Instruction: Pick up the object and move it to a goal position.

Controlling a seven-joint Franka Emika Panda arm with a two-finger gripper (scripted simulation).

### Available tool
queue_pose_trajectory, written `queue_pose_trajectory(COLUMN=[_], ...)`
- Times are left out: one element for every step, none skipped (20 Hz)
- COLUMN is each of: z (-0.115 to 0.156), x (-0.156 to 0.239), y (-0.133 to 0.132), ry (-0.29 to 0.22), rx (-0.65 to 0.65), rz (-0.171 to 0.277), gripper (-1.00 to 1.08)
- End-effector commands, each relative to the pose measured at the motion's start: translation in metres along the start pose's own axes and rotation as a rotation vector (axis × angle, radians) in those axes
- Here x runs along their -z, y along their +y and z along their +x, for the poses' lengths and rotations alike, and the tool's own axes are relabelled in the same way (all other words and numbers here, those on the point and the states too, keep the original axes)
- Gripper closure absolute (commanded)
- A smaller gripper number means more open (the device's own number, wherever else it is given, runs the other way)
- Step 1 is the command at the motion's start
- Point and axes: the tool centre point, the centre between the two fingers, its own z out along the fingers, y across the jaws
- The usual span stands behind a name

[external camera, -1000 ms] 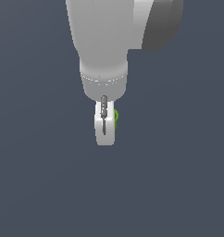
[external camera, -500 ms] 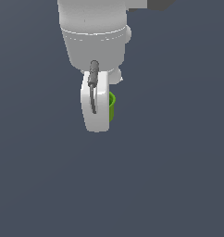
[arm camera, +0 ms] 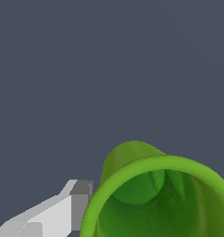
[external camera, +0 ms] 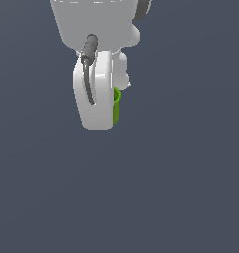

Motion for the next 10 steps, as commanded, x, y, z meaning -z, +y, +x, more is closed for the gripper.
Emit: queue_pose_trajectory(z=[0.0005,0.0006,0.0008,0.0009,0.0009,0.0010,0.0011,0.0011,0.0011,0.0011], x=[0.0050,0.0061,0.0070,0.0078,0.0084,0.0089,0.0093,0.0096,0.0098,0.0098], y=[-0.0008,-0.0010,-0.0012,-0.0014,-0.0016,-0.0017,-0.0018,-0.0019,-0.0019,-0.0019], ry=[0.000,0.000,0.000,0.000,0.000,0.000,0.000,0.000,0.000,0.000], rx=[0.000,0.000,0.000,0.000,0.000,0.000,0.000,0.000,0.000,0.000], rz=[0.001,0.001,0.001,0.001,0.001,0.001,0.001,0.001,0.001,0.001], gripper=[1.08,1.08,1.08,1.08,1.08,1.08,1.08,1.08,1.08,1.08])
